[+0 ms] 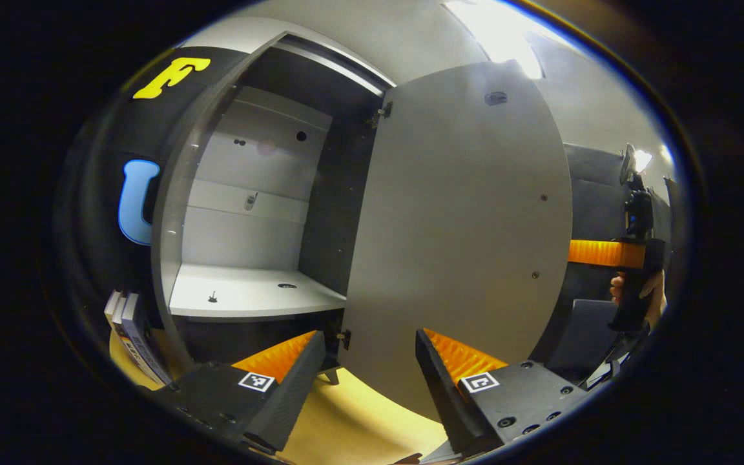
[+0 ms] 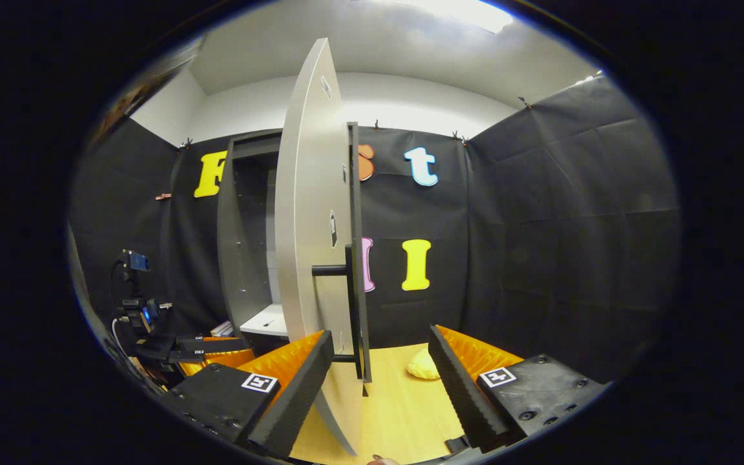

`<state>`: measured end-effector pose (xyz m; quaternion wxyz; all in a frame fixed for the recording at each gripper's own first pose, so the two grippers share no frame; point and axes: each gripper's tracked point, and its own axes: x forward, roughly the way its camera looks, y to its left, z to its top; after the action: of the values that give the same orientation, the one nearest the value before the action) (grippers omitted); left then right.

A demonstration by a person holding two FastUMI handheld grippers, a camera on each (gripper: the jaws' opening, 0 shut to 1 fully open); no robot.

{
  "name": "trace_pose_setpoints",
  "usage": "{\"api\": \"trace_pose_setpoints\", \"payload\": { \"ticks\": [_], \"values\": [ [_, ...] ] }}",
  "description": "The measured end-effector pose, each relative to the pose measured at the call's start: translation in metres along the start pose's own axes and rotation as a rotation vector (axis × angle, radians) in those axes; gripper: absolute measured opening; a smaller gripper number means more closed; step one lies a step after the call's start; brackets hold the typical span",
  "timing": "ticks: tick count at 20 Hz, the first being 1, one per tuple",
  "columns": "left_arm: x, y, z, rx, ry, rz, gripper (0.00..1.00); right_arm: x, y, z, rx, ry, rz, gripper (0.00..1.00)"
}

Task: Open the cabinet door with the right hand, grasp the bottle in the cabinet with the left hand and place it on the coaster, then close the cabinet door with the right hand.

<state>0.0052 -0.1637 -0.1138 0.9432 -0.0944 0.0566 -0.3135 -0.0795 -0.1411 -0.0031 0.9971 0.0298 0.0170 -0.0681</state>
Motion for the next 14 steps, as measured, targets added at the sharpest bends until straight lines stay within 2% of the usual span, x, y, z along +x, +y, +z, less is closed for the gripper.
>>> {"api": "trace_pose_setpoints", "payload": {
  "ticks": [7, 10, 11, 14],
  "values": [
    [-0.043, 0.038, 0.008, 0.023, 0.001, 0.073, 0.89, 0.021, 0.094, -0.008, -0.009, -0.004, 0.188, 0.98],
    [-0.069, 0.063, 0.014, 0.037, -0.014, 0.145, 0.89, 0.042, 0.130, -0.007, -0.025, -0.039, 0.244, 0.97],
    [-0.079, 0.070, 0.017, 0.039, -0.021, 0.167, 0.89, 0.047, 0.131, -0.008, -0.004, -0.040, 0.259, 0.96],
    [-0.100, 0.090, 0.023, 0.066, -0.033, 0.237, 0.89, 0.065, 0.170, -0.021, 0.067, -0.016, 0.335, 0.96]
  ]
}}
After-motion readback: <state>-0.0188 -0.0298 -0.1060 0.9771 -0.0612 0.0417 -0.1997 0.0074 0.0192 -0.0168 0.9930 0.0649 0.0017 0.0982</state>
